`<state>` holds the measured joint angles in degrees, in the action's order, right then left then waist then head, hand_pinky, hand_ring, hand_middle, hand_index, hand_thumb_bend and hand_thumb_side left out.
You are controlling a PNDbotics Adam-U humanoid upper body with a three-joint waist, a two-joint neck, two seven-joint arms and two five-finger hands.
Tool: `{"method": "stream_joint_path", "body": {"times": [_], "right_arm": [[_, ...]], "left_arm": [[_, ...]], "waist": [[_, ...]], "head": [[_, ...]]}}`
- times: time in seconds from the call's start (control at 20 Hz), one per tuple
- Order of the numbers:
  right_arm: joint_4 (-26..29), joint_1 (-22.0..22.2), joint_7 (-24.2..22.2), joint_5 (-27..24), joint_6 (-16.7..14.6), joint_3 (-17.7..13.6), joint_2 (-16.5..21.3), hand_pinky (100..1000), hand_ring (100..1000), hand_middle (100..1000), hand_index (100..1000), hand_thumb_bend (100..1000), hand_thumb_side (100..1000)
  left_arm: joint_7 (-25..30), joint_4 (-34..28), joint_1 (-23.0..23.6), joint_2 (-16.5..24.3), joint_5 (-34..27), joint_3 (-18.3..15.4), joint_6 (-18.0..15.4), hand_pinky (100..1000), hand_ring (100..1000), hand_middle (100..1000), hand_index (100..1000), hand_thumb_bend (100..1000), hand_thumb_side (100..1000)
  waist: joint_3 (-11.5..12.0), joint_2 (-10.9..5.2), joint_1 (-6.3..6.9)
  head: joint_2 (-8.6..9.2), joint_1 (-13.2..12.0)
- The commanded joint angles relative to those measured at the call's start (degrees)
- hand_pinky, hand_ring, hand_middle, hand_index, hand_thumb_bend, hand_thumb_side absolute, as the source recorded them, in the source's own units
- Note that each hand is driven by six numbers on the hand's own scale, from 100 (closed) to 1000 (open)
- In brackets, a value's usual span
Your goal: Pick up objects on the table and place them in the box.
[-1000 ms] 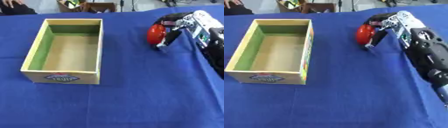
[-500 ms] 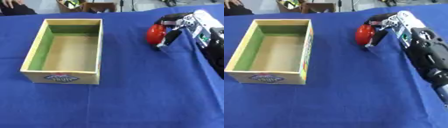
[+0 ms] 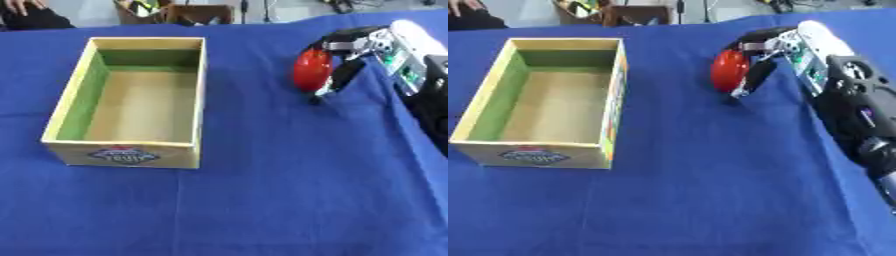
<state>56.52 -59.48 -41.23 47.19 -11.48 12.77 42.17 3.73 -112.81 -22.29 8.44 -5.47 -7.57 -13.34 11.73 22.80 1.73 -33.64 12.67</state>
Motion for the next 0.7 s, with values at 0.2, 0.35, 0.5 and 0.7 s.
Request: {"method": "stream_joint_path", "body": {"times": [0.2, 0.35, 0.5, 0.7], "right_arm": [[1.43, -0.82, -0.3, -0.9, 0.53, -0.13, 1.55, 370, 709, 849, 1000, 614, 506], [1.84, -1.06, -0.11, -1.19, 0.73, -0.22, 1.66, 365, 705, 845, 998, 613, 514], [2.13, -1.19, 0.31, -1.02, 0.87, -0.14, 1.75, 363, 703, 841, 991, 604, 516], [2.24, -1.08, 1.11, -0.51, 0.81, -0.03, 1.79, 351, 693, 828, 972, 580, 516]], "left_arm": [[0.36, -0.81, -0.67, 0.42, -0.08, 0.24, 0.01, 114, 395, 466, 632, 100, 818], [0.43, -0.82, -0.65, 0.44, -0.07, 0.24, 0.03, 114, 395, 465, 631, 100, 818], [0.53, -0.83, -0.64, 0.45, -0.07, 0.27, 0.03, 114, 395, 465, 630, 100, 819], [0.61, -0.84, -0.66, 0.44, -0.09, 0.28, 0.05, 114, 394, 465, 629, 100, 819]], "waist": [[0.21, -1.02, -0.17], [0.25, -1.01, -0.24], [0.33, -1.03, -0.36], [0.43, -1.03, -0.44]], "head": [[0.53, -0.2], [0.51, -0.25], [0.5, -0.23], [0.54, -0.2]]}}
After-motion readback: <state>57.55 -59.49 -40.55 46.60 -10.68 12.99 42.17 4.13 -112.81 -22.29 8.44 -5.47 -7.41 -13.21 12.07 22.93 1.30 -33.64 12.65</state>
